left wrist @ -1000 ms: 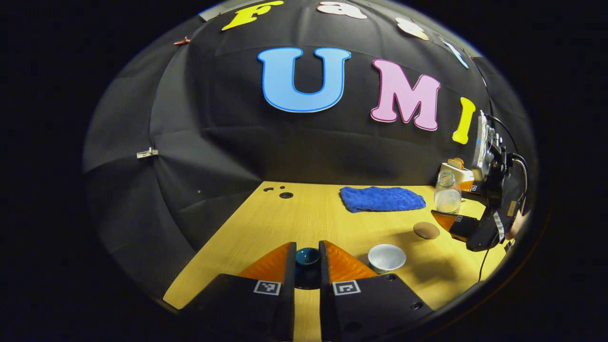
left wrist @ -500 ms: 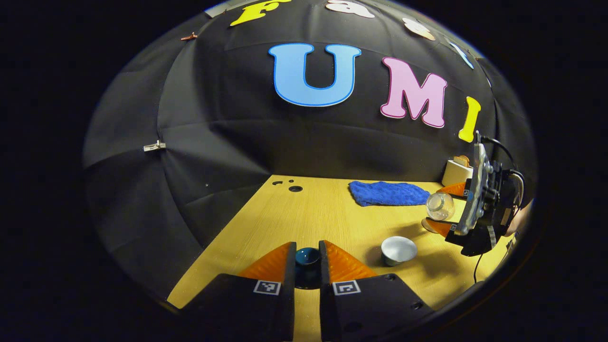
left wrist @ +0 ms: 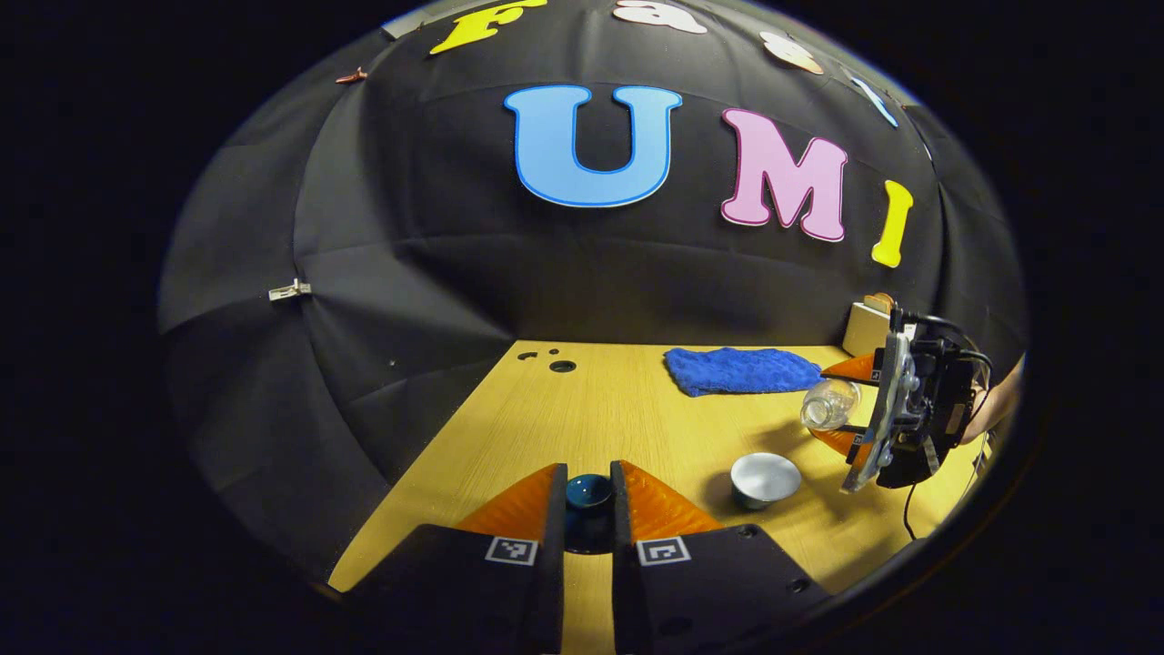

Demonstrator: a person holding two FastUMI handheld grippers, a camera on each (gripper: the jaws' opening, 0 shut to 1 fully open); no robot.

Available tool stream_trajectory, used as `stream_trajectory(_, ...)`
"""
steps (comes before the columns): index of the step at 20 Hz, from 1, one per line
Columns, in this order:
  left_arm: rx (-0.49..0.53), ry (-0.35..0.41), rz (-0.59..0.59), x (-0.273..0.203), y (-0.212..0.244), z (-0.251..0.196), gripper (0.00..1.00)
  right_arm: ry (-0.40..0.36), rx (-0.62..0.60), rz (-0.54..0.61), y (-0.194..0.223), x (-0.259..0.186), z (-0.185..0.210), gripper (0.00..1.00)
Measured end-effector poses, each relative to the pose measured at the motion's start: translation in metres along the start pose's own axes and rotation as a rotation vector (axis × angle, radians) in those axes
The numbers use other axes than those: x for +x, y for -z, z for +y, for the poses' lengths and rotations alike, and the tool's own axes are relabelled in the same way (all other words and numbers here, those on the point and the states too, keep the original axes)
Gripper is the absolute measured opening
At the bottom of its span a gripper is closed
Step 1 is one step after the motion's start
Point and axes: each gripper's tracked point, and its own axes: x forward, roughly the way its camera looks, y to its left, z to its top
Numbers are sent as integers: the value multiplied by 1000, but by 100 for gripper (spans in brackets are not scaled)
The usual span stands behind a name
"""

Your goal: Open the teacup lid with one hand, grasp the water bottle and pour water into the teacup with the other hand; after pouring, place the water bottle on the coaster and then close the teacup lid.

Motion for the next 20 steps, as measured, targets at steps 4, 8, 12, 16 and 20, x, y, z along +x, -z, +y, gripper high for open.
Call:
stream_trajectory(4, -2, -13, 18, 0, 7, 5, 25, -20, -45, -5, 5, -1, 4, 71)
stream_trajectory(8, 2, -28, 22, 0, 7, 12, 26, -22, -110, -20, 5, 1, 8, 71)
stream_trajectory(12, 2, -43, 21, 0, 7, 17, 25, -35, -177, -47, 2, 7, 9, 72)
stream_trajectory(16, -3, -55, 30, -1, 11, 22, 25, -39, -220, -60, -1, 7, 8, 71)
stream_trajectory(20, -3, -54, 43, 0, 15, 23, 22, -47, -275, -109, -9, 14, 7, 71)
